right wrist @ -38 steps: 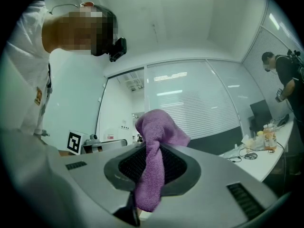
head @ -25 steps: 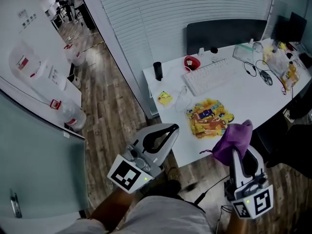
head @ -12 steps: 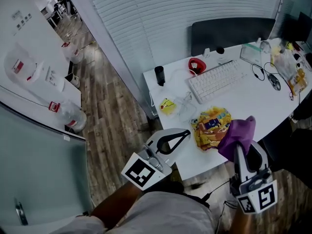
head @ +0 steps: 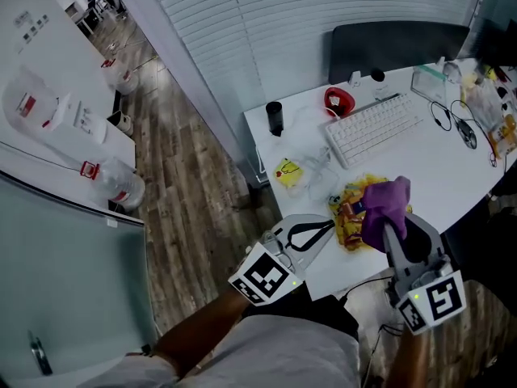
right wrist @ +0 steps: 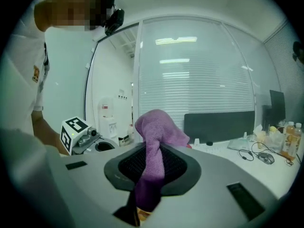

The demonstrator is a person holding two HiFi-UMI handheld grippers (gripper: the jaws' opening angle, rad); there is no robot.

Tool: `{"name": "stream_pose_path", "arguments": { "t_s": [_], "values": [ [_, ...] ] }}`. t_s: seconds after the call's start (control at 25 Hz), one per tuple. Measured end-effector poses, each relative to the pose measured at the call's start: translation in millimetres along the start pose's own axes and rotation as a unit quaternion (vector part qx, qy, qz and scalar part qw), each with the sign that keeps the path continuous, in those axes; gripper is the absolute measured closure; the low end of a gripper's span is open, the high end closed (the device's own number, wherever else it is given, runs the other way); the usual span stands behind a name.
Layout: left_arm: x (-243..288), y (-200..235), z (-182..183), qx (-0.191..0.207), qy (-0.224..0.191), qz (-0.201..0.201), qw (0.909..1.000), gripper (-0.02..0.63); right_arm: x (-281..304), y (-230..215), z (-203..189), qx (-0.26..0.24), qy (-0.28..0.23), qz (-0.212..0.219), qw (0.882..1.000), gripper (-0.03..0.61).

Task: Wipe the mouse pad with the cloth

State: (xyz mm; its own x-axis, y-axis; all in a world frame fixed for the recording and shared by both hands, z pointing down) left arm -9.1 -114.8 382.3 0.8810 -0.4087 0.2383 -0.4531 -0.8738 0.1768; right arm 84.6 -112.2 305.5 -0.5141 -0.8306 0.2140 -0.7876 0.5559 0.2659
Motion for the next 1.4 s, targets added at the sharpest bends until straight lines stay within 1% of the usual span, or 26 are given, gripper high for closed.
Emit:
{"name": "stream_pose_path", "arguments": {
  "t_s": [0.12, 0.24, 0.44, 0.64, 0.8, 1.0, 1.24, 1.4],
  "values": [
    [12.7, -0.7, -32.7, -0.003, 0.064, -0.001, 0.9980, 0.598, 22.9, 10.9, -19.8, -0.015, 0.063, 0.037, 0.997, 0.514],
    [25.7, -3.2, -58.3, 0.007, 0.121, -0.003, 0.9926, 0.598, 43.5, 21.7, -42.8, -0.034, 0.129, 0.075, 0.988, 0.514],
    [46.3, -3.6, -91.0, 0.035, 0.203, 0.003, 0.9786, 0.598, 71.6, 34.6, -86.0, -0.069, 0.220, 0.130, 0.964, 0.514],
    [65.2, 2.6, -113.6, 0.060, 0.257, 0.012, 0.9645, 0.598, 93.3, 43.1, -117.5, -0.102, 0.279, 0.168, 0.940, 0.514],
    [75.2, 4.1, -128.0, 0.071, 0.285, 0.015, 0.9559, 0.598, 105.2, 53.0, -137.9, -0.108, 0.307, 0.199, 0.924, 0.512],
    [80.5, 5.6, -139.6, 0.066, 0.305, 0.021, 0.9499, 0.598, 116.4, 63.1, -156.8, -0.116, 0.336, 0.229, 0.906, 0.514],
    [83.8, 6.9, -142.0, 0.062, 0.312, 0.026, 0.9477, 0.598, 123.6, 55.8, -172.6, -0.131, 0.359, 0.239, 0.893, 0.512],
    [85.6, 7.5, -142.2, 0.063, 0.314, 0.030, 0.9467, 0.598, 123.5, 39.6, -182.0, -0.130, 0.365, 0.235, 0.891, 0.514]
  ]
}}
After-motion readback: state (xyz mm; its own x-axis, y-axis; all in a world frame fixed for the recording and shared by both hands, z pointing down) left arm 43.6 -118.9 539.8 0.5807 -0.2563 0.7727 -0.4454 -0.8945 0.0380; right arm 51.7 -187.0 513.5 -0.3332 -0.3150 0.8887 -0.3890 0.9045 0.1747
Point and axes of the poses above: the fingertips, and each gripper's own axes: x forward along the fingers, y to its left, z out of its top, the point moved 1 cm from there along -x, backward along the fingers, and after that the axes turned 15 degrees about -x, right-handed, at the moved point
